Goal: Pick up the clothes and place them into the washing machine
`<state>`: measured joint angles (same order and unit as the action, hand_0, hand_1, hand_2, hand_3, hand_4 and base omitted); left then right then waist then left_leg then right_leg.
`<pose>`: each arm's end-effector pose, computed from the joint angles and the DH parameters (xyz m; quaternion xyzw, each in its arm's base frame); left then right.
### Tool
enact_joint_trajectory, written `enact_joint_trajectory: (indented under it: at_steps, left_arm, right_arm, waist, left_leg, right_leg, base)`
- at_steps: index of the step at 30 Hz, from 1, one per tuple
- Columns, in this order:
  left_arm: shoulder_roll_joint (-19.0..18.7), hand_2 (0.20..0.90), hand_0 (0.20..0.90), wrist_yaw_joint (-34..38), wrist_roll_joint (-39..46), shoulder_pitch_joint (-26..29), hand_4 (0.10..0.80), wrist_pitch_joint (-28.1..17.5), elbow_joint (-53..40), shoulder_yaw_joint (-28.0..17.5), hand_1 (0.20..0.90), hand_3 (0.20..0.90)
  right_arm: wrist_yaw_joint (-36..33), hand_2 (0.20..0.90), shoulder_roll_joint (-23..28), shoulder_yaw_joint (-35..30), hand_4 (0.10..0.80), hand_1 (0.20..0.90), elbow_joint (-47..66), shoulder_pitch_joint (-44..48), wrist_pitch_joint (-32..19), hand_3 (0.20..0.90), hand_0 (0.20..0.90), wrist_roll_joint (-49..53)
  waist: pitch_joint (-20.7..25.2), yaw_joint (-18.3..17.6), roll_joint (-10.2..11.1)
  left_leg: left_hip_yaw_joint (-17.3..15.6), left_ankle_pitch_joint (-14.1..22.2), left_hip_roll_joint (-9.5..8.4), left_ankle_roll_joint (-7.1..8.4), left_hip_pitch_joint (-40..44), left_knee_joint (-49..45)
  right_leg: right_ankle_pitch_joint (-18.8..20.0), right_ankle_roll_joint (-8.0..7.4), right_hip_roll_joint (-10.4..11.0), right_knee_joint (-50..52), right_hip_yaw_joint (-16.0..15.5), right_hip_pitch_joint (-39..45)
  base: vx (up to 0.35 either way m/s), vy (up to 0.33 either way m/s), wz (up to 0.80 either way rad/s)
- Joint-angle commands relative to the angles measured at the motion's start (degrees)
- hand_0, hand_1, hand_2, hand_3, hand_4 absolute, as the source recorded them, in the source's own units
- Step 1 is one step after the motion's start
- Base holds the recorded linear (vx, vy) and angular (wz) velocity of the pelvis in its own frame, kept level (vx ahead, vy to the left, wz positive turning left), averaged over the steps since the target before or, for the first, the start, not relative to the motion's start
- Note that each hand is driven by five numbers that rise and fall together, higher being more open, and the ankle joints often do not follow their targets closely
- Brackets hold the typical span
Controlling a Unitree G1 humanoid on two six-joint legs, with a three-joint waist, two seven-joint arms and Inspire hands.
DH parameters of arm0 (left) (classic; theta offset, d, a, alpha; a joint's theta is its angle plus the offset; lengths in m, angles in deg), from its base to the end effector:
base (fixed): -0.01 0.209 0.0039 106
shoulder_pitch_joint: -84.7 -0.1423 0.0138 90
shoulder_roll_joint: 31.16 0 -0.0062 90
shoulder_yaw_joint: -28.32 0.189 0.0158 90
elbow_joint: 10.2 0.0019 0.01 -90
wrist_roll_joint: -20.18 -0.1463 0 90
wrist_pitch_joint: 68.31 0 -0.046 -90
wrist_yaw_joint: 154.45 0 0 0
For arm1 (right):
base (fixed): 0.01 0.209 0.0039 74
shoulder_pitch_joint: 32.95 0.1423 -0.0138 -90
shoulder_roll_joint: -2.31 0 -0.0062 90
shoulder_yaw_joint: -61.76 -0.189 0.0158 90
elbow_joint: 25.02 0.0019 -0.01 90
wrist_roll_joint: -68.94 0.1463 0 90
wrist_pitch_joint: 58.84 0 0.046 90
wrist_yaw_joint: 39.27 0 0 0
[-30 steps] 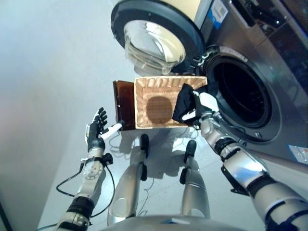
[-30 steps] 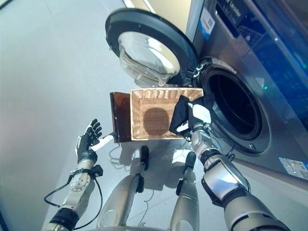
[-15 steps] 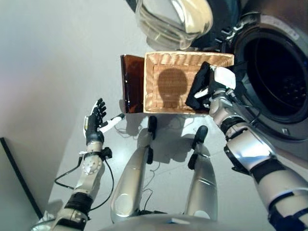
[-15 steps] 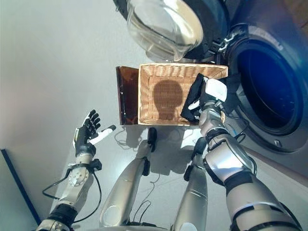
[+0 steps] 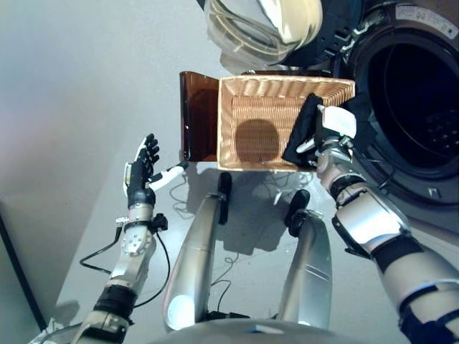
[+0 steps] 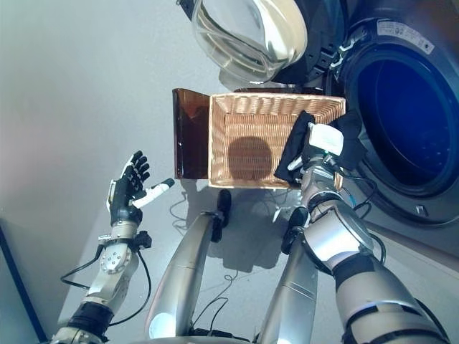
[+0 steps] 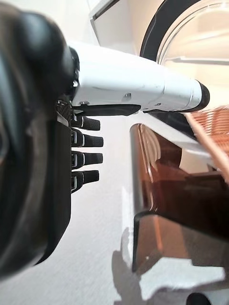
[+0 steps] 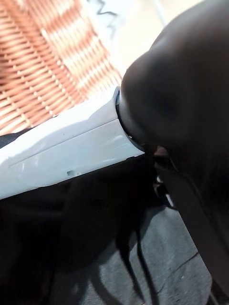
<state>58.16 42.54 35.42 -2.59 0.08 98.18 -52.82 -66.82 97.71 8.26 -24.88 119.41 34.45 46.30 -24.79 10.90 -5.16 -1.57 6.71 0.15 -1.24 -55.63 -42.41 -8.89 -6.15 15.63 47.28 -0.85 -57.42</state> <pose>0.2117 0.1904 0.0066 0.0138 -0.0388 0.1081 0.9933 0.3541 -0.2263 0.0888 -0.6459 0.1086 -0.1523 0.7401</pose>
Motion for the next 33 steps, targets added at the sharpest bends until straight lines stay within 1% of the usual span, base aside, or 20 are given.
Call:
enact_joint_trajectory:
  at_steps: [1, 2, 3, 10, 15, 23, 25, 27, 29, 32, 33]
  left_arm:
    - [-1.5, 0.9, 0.9, 1.3, -1.7, -1.2, 0.8, -3.4, -6.2, -3.9, 0.9, 0.9]
    - [-1.5, 0.9, 0.9, 1.4, -1.7, -1.2, 0.8, -3.3, -6.0, -3.9, 0.9, 0.9]
    - [-1.6, 0.9, 0.9, 1.9, -1.7, -1.1, 0.8, -3.6, -5.6, -4.0, 0.9, 0.9]
    - [-2.5, 0.9, 0.9, 2.8, -2.2, -1.3, 0.8, -4.3, -5.9, -4.2, 0.9, 0.9]
    - [-3.0, 0.9, 0.9, 3.3, -1.6, -2.0, 0.8, -5.3, -4.9, -5.2, 0.9, 0.9]
    - [-3.4, 0.9, 0.9, 3.5, -0.9, -2.4, 0.8, -6.2, -3.7, -6.0, 0.9, 0.9]
    - [-3.6, 0.9, 0.9, 3.6, -0.3, -2.0, 0.8, -6.7, -3.1, -5.9, 0.9, 0.9]
    - [-3.6, 0.9, 0.9, 3.5, -0.1, -2.1, 0.8, -6.8, -3.3, -5.8, 0.9, 0.9]
    - [-3.6, 0.9, 0.9, 3.5, 0.6, -2.2, 0.8, -7.3, -3.1, -5.4, 0.9, 0.9]
    - [-3.5, 0.9, 0.9, 3.3, 1.5, -1.8, 0.8, -7.5, -2.0, -4.6, 0.9, 0.9]
    - [-3.5, 0.9, 0.9, 3.3, 1.6, -1.8, 0.8, -7.5, -1.8, -4.3, 0.9, 0.9]
  right_arm:
    - [-0.2, 0.7, 2.6, 2.4, 0.657, 0.7, -1.0, -2.4, 2.3, 0.7, 0.7, -2.2]
    - [-0.2, 0.367, 2.3, 2.3, 0.42, 0.367, -0.9, -2.4, 2.4, 0.367, 0.367, -2.6]
    - [-0.9, 0.2, 2.2, 2.1, 0.3, 0.2, -0.2, -2.4, 2.2, 0.2, 0.2, -2.6]
    - [-2.8, 0.2, 1.7, 2.2, 0.3, 0.2, 2.2, -0.3, 1.4, 0.2, 0.2, -2.4]
    - [-4.3, 0.2, 1.7, 2.4, 0.3, 0.2, 4.7, 1.6, 0.6, 0.2, 0.2, -2.1]
    - [-6.2, 0.2, 1.4, 0.6, 0.3, 0.2, 8.5, 3.1, -0.7, 0.2, 0.2, 0.3]
    - [-7.2, 0.2, 1.4, -1.3, 0.3, 0.2, 11.0, 3.6, -2.6, 0.2, 0.2, 3.5]
    - [-7.3, 0.2, 1.5, -2.0, 0.3, 0.2, 11.6, 3.7, -3.1, 0.2, 0.2, 4.8]
    - [-7.8, 0.2, 1.3, -5.3, 0.3, 0.2, 13.7, 3.9, -5.6, 0.2, 0.2, 10.4]
    - [-7.8, 0.2, 1.6, -8.1, 0.3, 0.2, 16.3, 3.4, -7.9, 0.2, 0.2, 15.4]
    - [-8.1, 0.2, 1.8, -9.4, 0.3, 0.2, 17.2, 2.9, -8.7, 0.2, 0.2, 17.3]
  waist:
    - [3.2, 1.1, -3.8]
    - [3.3, 1.0, -3.9]
    - [3.3, 0.9, -3.9]
    - [3.4, 0.6, -4.1]
    - [3.4, 0.0, -3.9]
    - [3.7, -0.5, -3.7]
    - [4.1, -0.8, -3.6]
    - [4.2, -0.8, -3.6]
    - [5.0, -0.8, -3.6]
    - [5.9, -0.8, -3.5]
    - [5.9, -0.8, -3.4]
  left_leg:
    - [-0.4, 4.9, -0.71, 2.12, -1.8, -1.0]
    - [-0.4, 4.7, -0.74, 2.07, -1.7, -0.7]
    - [-0.5, 4.5, -0.73, 2.04, -1.4, 0.0]
    - [-0.8, 3.2, -0.91, 1.99, -0.9, 2.6]
    - [-1.0, 2.3, -0.91, 2.06, -0.5, 4.7]
    - [-1.4, 1.1, -0.89, 1.83, 1.8, 8.4]
    - [-1.5, 0.2, -1.08, 1.84, 3.6, 11.3]
    - [-1.6, -0.2, -1.21, 1.9, 4.6, 12.4]
    - [-2.0, -1.2, -1.49, 1.78, 7.2, 15.5]
    - [-2.5, -2.3, -1.84, 1.67, 11.0, 19.2]
    - [-3.0, -4.6, -1.72, 1.31, 11.9, 21.1]
  right_leg:
    - [-4.7, 5.08, -2.6, 2.3, -2.0, 1.2]
    - [-4.6, 5.12, -2.7, 2.1, -1.8, 1.2]
    - [-4.3, 5.13, -2.8, 1.6, -1.8, 1.3]
    - [-2.9, 4.85, -3.1, -0.7, -1.5, 1.4]
    - [-1.8, 4.62, -3.3, -2.7, -1.2, 1.6]
    - [-0.4, 4.1, -3.3, -6.0, -1.4, 3.5]
    - [0.5, 3.78, -3.3, -8.7, -1.5, 5.3]
    - [1.0, 3.63, -3.2, -9.6, -1.6, 6.2]
    - [2.2, 3.18, -3.2, -13.0, -1.6, 8.7]
    - [4.0, 2.64, -3.1, -17.4, -1.7, 12.5]
    - [6.3, 2.83, -3.0, -19.8, -2.2, 13.6]
  base:
    - [0.0, 0.0, 0.0]
    - [0.0, 0.0, 0.0]
    - [0.0, 0.0, 0.0]
    - [-0.015, 0.004, -0.01]
    - [-0.014, 0.007, -0.01]
    - [0.014, 0.006, -0.03]
    - [0.046, -0.004, -0.06]
    - [0.039, 0.009, -0.09]
    - [0.083, 0.028, -0.06]
    - [0.044, 0.034, -0.12]
    - [-0.017, 0.035, -0.17]
